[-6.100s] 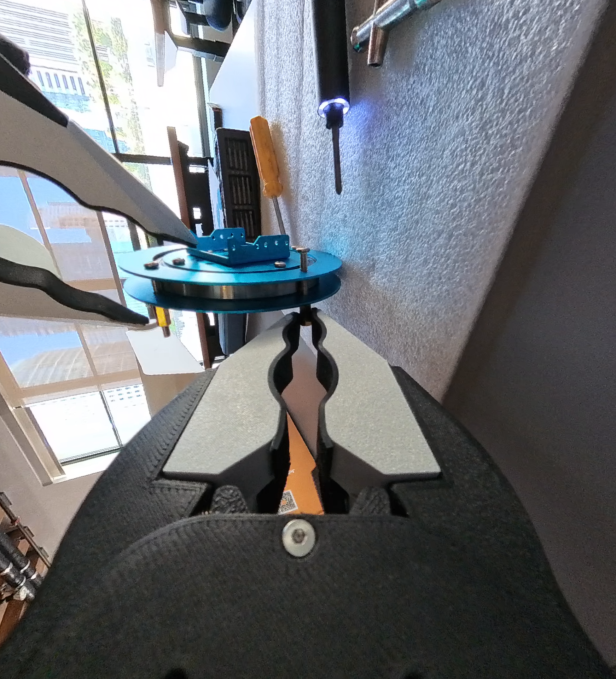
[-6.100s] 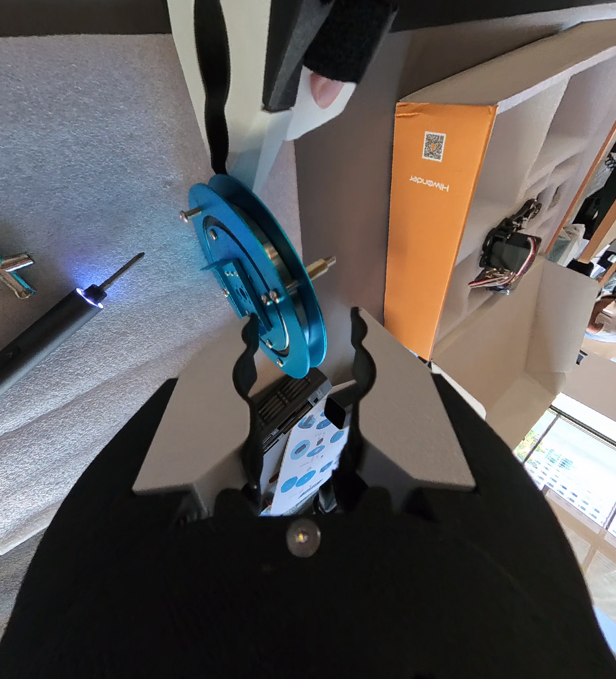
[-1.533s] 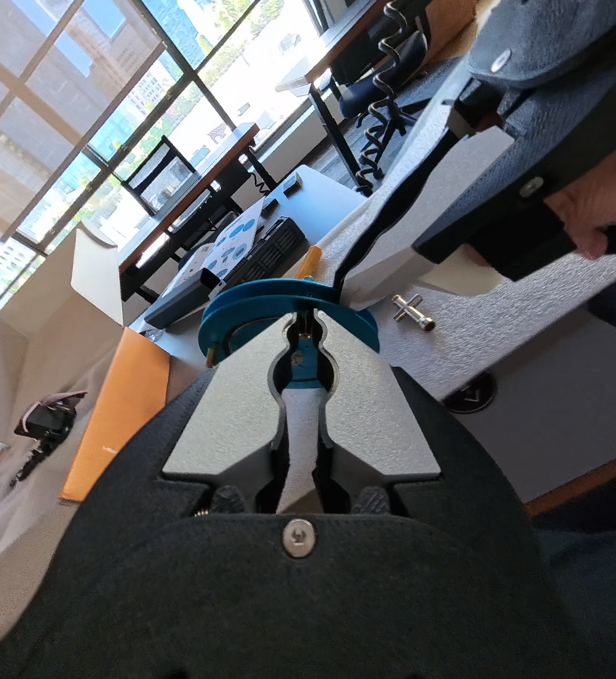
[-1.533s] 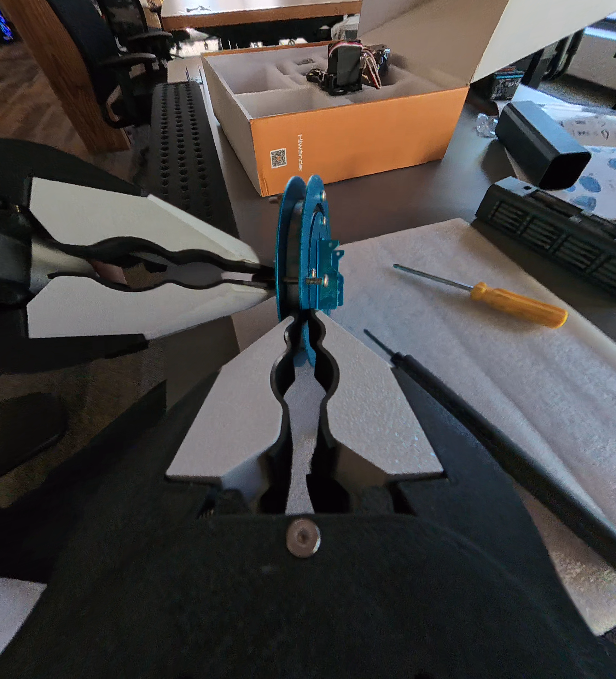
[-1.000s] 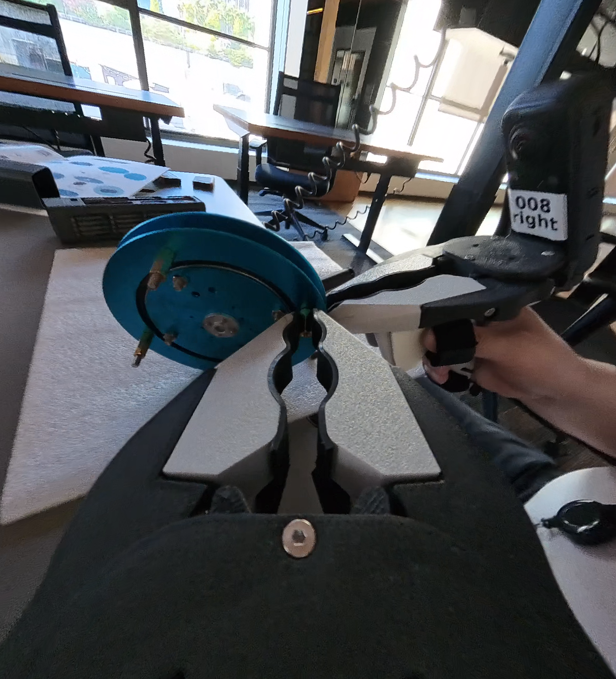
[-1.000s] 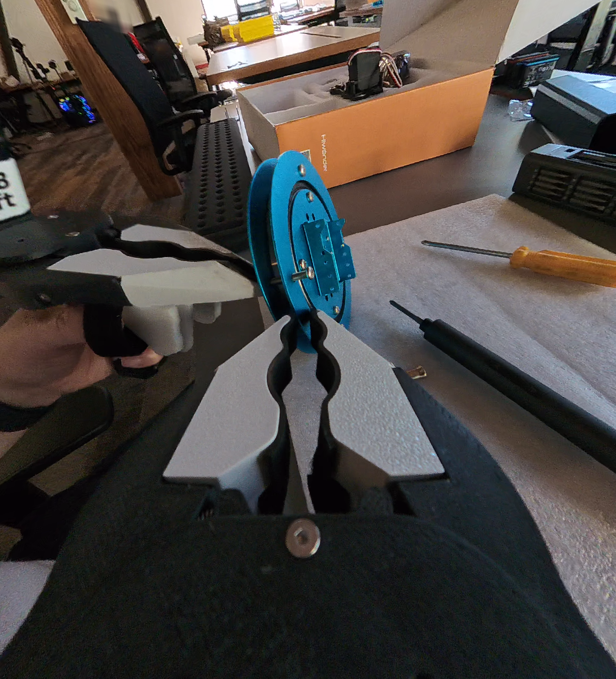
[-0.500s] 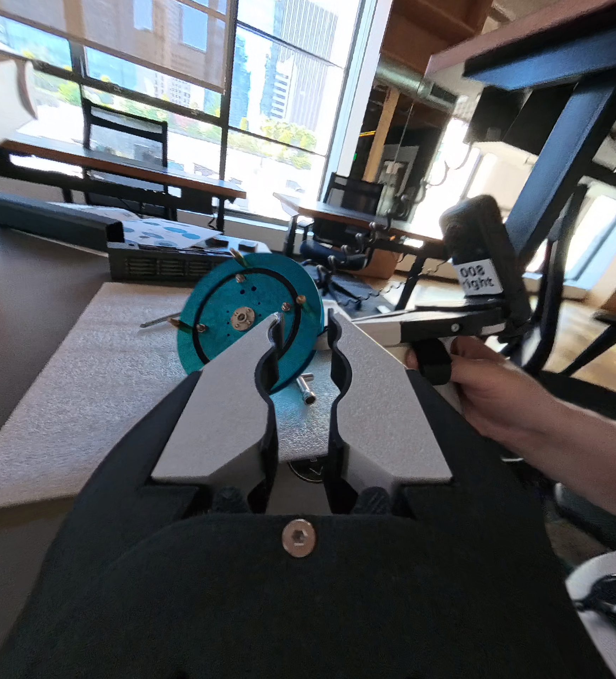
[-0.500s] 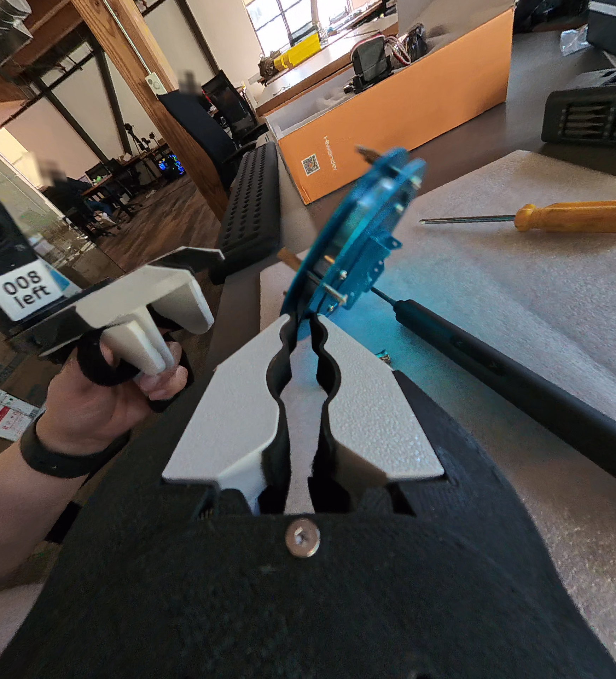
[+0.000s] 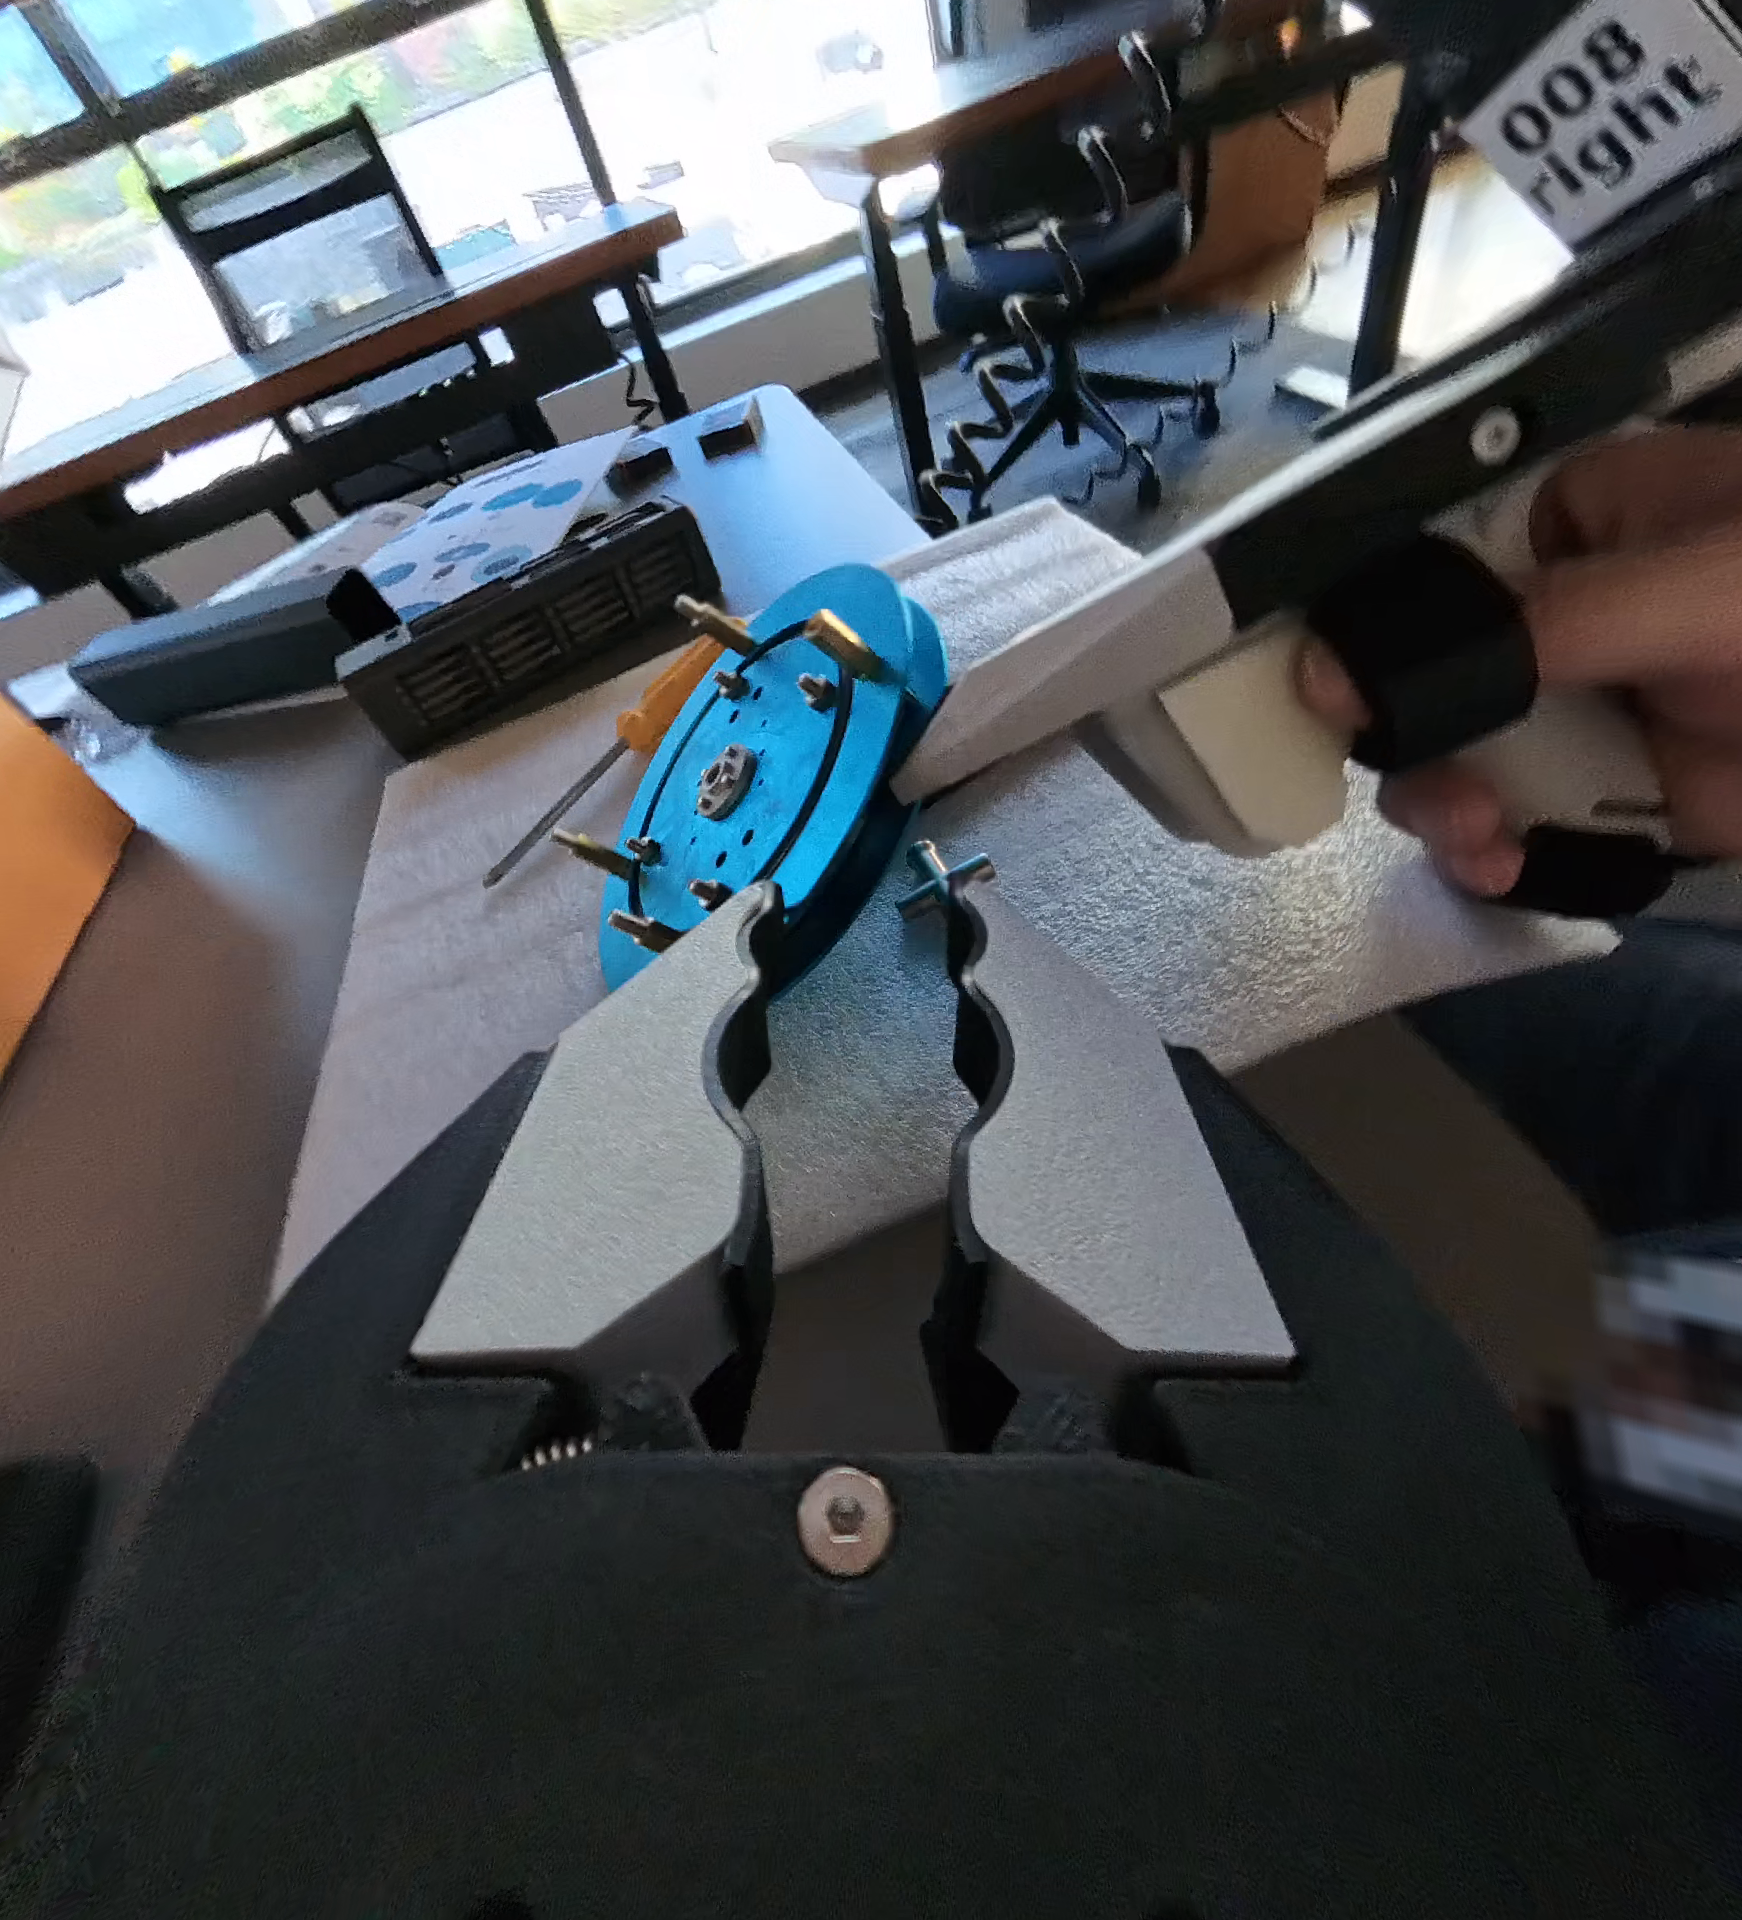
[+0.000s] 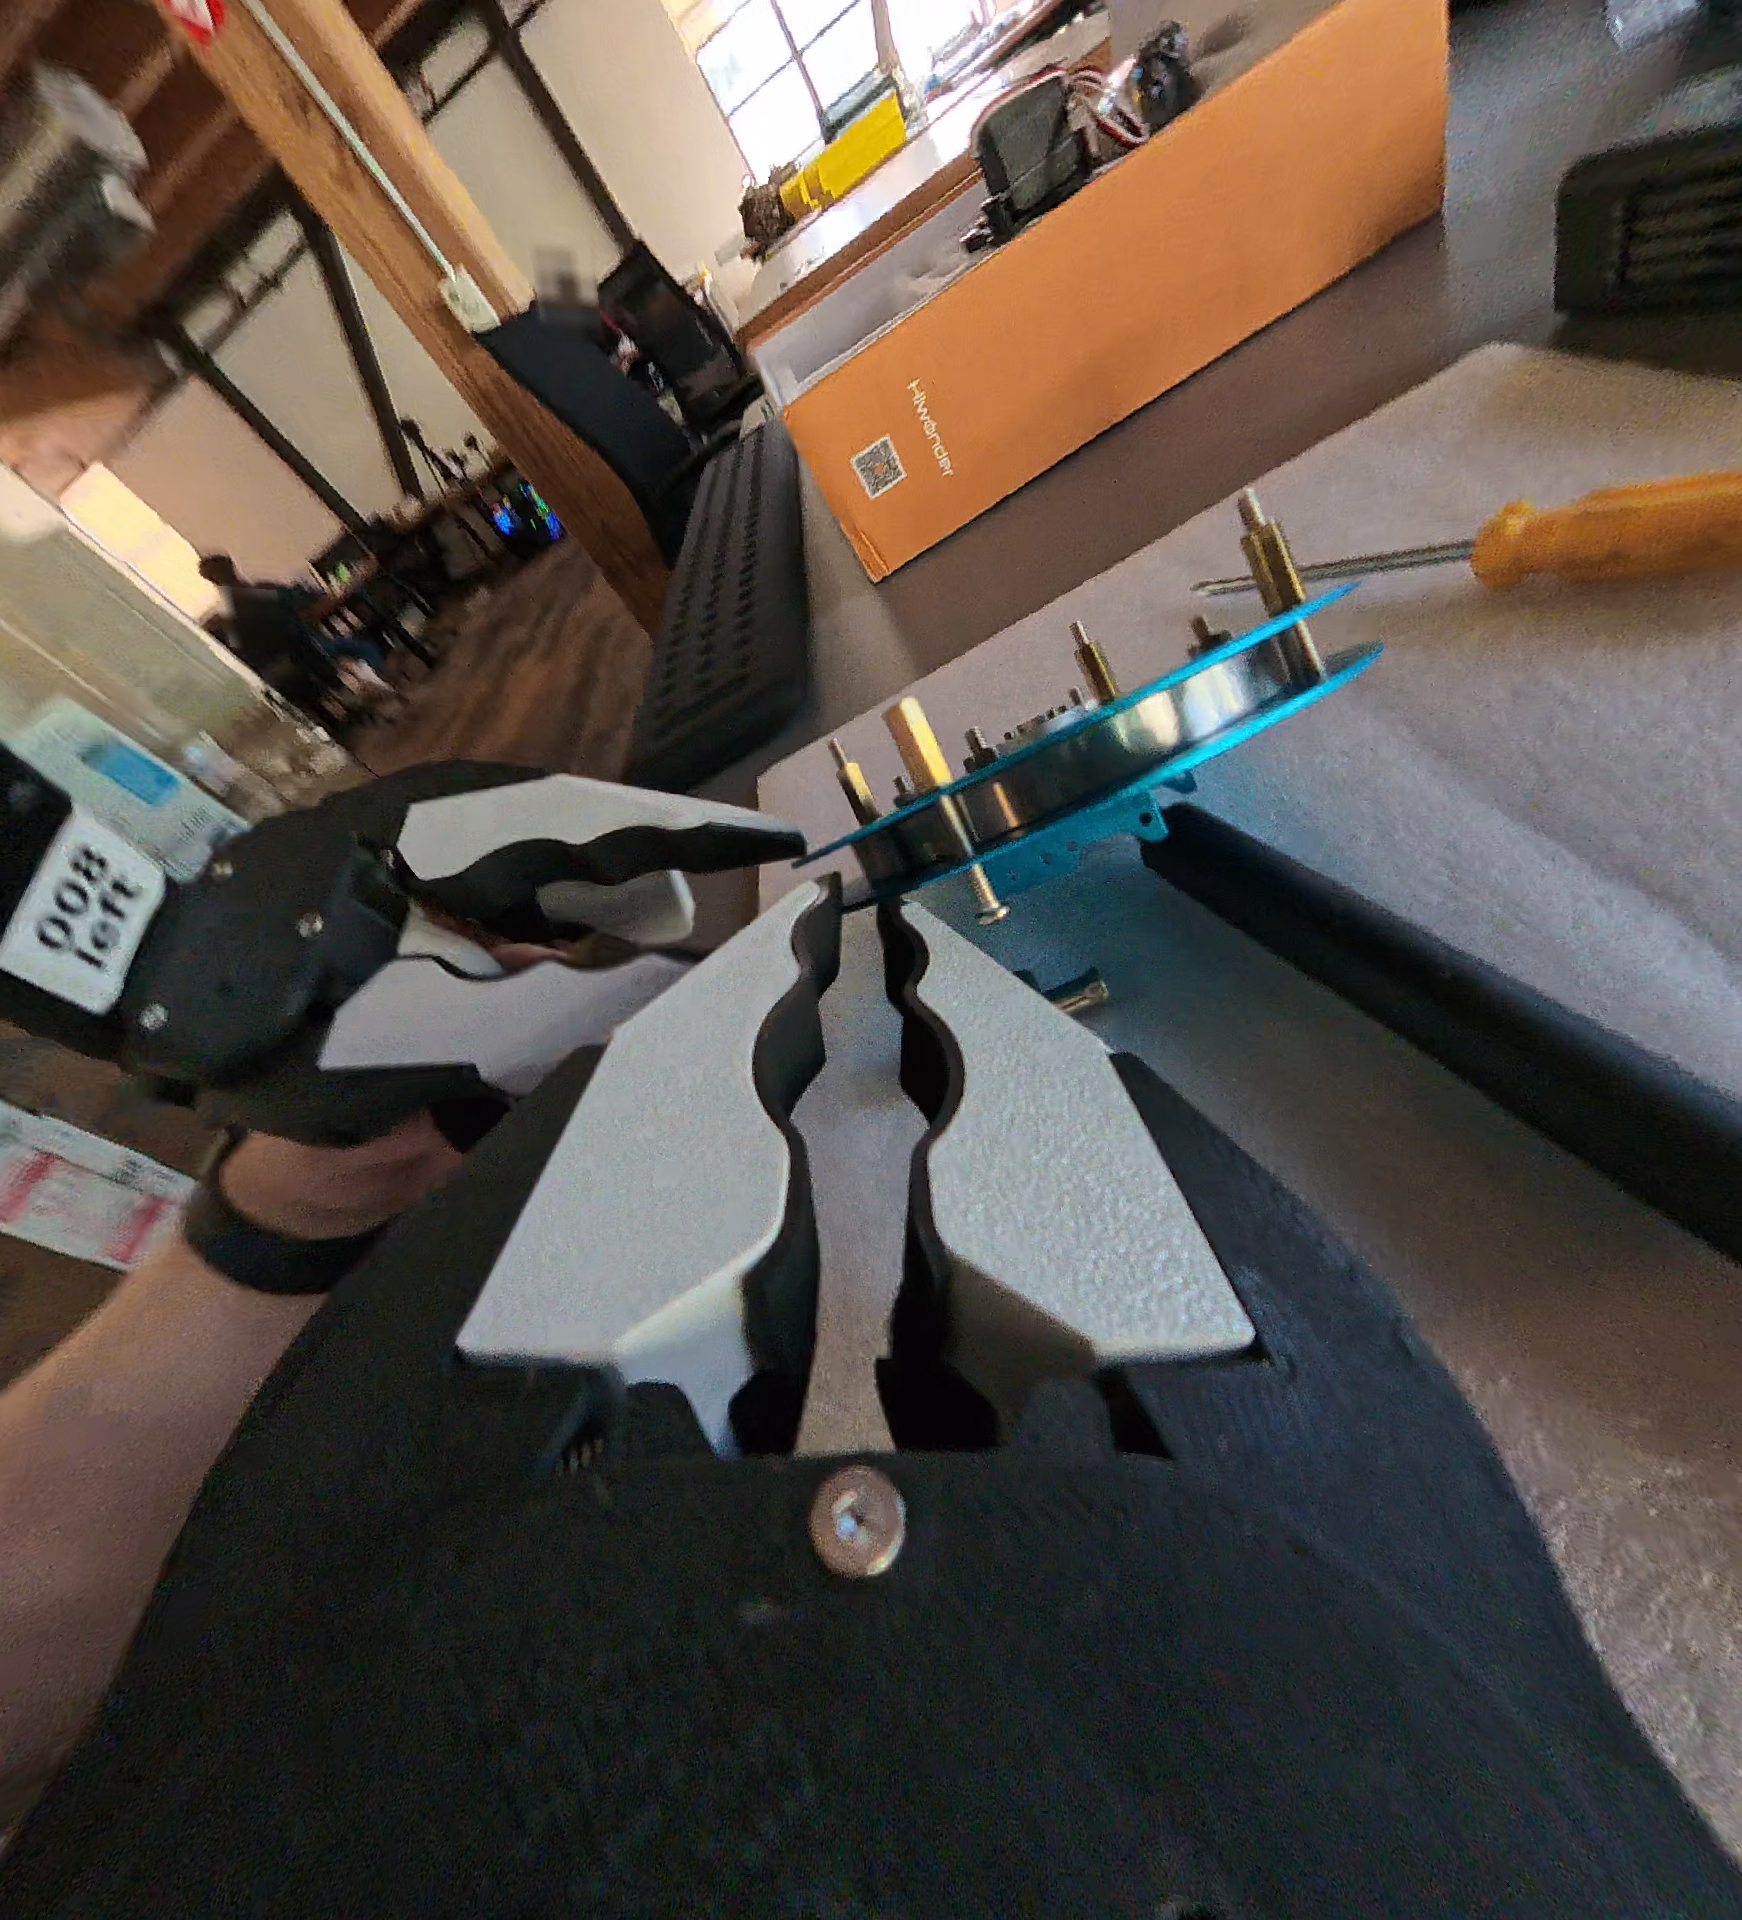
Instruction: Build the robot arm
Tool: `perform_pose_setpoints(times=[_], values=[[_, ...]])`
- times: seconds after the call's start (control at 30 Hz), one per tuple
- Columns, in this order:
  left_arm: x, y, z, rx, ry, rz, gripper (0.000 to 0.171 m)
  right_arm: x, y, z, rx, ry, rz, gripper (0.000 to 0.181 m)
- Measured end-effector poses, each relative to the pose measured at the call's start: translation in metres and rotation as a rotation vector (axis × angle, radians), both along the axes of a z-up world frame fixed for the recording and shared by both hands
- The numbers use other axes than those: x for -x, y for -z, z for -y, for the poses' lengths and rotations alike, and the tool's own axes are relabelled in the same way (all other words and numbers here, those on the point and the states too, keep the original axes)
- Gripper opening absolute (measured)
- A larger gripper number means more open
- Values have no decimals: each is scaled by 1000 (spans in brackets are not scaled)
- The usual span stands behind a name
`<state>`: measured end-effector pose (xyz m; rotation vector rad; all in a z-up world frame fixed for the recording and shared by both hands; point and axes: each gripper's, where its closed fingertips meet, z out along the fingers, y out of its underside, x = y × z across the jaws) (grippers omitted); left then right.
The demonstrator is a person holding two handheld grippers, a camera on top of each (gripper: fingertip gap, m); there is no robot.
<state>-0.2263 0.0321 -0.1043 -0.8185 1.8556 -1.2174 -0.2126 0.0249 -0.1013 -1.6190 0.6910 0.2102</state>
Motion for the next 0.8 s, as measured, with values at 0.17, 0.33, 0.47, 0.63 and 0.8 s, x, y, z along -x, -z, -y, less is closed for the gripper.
perform_pose_setpoints(times=[0.17, 0.33, 0.47, 0.63, 0.8], values=[[-12, 3, -2, -268, 56, 87, 29, -5, 2, 4, -53, 39, -100, 5], [-27, 14, -8, -508, 6, 197, 17, -7, 1, 1, 25, 76, -52, 5], [-27, 8, -18, -460, -121, 198, 14, -6, -12, -11, 80, 90, 1, 7], [-21, 10, -32, -345, -232, 124, 15, 1, -18, -33, 122, 135, 60, 23], [-17, 13, -36, -298, -312, 90, 16, 0, -16, -44, 164, 177, 88, 26]])
